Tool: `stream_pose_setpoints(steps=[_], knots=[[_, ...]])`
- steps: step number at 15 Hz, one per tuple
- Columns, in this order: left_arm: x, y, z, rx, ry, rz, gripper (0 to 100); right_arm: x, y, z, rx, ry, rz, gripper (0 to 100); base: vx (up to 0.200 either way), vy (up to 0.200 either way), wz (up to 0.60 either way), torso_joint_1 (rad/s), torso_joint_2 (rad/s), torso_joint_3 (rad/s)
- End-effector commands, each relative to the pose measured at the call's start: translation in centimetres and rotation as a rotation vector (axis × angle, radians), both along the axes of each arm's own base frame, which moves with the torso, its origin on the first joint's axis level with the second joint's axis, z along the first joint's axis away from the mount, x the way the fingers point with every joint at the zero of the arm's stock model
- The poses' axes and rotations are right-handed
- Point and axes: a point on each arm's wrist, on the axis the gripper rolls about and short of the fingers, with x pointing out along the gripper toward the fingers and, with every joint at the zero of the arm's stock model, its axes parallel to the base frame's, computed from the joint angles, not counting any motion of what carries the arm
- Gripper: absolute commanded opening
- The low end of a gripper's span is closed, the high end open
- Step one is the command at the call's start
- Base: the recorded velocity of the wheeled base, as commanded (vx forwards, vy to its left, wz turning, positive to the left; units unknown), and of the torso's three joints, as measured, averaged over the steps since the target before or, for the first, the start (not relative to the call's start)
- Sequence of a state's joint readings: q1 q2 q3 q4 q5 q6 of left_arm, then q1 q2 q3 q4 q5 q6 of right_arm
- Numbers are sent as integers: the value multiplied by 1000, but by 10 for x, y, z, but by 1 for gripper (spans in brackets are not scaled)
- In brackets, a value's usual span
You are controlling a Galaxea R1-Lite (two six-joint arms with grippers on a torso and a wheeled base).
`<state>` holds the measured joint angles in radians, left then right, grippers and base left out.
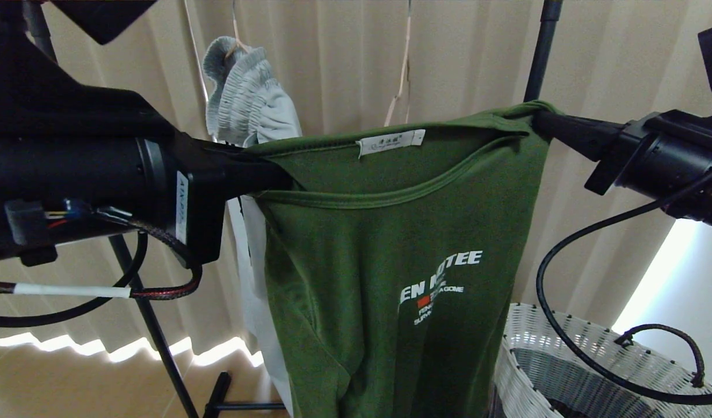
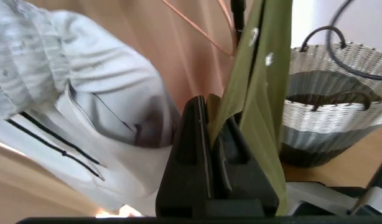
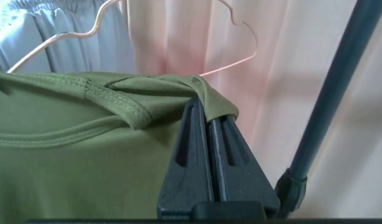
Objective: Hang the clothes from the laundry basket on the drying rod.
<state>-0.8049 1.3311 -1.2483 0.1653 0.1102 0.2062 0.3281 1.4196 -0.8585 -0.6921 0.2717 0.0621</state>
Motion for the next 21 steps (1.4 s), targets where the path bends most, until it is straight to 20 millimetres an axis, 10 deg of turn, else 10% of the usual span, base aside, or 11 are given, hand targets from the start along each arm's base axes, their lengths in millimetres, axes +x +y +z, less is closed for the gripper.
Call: stream_pose_setpoints(steps=[1, 10, 21], knots=[[4, 1, 2, 5, -15, 16, 0, -12, -9, 11, 10, -28, -18, 0, 0, 0, 0, 0, 0, 0], [63, -46, 12, -66, -154, 270, 0, -83, -34, 19, -20, 57, -28, 0, 0, 0, 0, 0, 0, 0], [50, -35, 10, -60, -149, 267, 0, -84, -27, 2, -42, 112, 27, 0, 0, 0, 0, 0, 0, 0]])
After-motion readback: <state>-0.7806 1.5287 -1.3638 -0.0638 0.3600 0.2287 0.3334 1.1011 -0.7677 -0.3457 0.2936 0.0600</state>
